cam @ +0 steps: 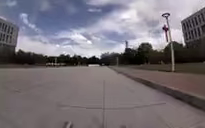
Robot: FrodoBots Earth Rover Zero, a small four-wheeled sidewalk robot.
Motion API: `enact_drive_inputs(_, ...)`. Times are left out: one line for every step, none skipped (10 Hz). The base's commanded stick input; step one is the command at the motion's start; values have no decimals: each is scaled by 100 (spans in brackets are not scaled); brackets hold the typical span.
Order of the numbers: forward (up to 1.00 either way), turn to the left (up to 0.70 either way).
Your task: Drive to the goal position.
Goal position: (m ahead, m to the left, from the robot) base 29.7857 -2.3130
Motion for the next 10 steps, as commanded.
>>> enact_drive_inputs(100, 0)
enact_drive_inputs(100, 0)
enact_drive_inputs(100, 0)
enact_drive_inputs(100, 0)
enact_drive_inputs(100, 0)
enact_drive_inputs(100, 0)
enact_drive_inputs(100, 0)
enact_drive_inputs(100, 0)
enact_drive_inputs(100, 0)
enact_drive_inputs(100, 0)
